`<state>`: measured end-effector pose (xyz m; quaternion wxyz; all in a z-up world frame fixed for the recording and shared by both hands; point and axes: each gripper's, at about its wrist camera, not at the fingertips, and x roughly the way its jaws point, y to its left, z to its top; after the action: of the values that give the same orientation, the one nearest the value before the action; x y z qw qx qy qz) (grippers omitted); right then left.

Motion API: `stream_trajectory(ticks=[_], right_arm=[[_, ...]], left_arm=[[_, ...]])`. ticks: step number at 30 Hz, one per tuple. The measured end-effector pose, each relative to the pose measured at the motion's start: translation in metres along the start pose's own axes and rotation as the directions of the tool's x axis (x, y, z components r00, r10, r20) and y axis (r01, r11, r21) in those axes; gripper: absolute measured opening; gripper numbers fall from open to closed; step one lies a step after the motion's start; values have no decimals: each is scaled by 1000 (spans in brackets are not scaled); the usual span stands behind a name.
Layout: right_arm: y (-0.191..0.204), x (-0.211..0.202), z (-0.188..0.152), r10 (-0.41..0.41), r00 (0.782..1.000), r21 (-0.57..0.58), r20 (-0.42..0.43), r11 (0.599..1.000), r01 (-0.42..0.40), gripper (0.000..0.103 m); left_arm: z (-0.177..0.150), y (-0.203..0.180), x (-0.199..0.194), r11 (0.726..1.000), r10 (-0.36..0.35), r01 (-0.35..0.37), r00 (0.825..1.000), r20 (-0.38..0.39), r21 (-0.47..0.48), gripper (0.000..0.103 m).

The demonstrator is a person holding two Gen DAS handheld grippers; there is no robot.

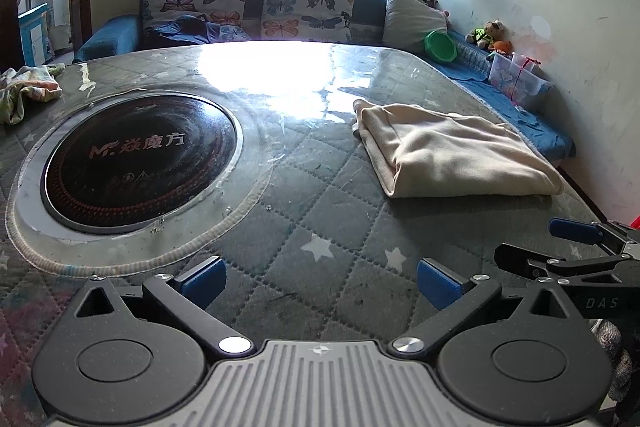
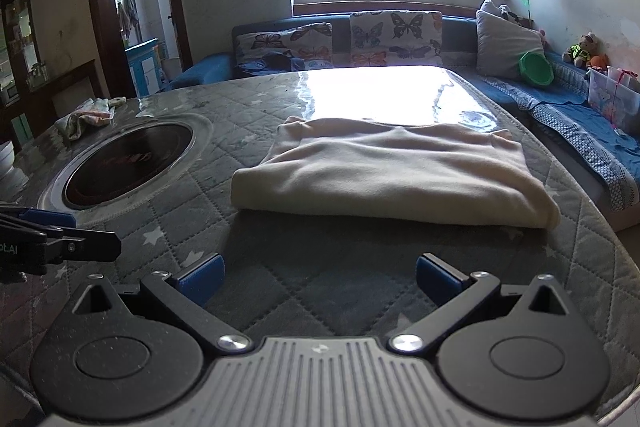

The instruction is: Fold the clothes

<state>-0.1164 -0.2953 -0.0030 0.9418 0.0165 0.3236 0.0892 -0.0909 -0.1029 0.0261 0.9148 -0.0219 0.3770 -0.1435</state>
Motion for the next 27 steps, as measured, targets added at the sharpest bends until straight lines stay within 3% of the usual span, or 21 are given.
stream_trajectory(ticks=[9, 27], right_arm=[[9, -3, -2, -4, 1000, -27, 7, 1000, 4, 103], [3, -1, -6, -89, 996, -29, -10, 996, 88, 103]], left_arm=[[-4, -11, 0, 999, 31, -30, 999, -16, 34, 103], [-3, -39, 12, 996, 40, -36, 998, -55, 81, 103]])
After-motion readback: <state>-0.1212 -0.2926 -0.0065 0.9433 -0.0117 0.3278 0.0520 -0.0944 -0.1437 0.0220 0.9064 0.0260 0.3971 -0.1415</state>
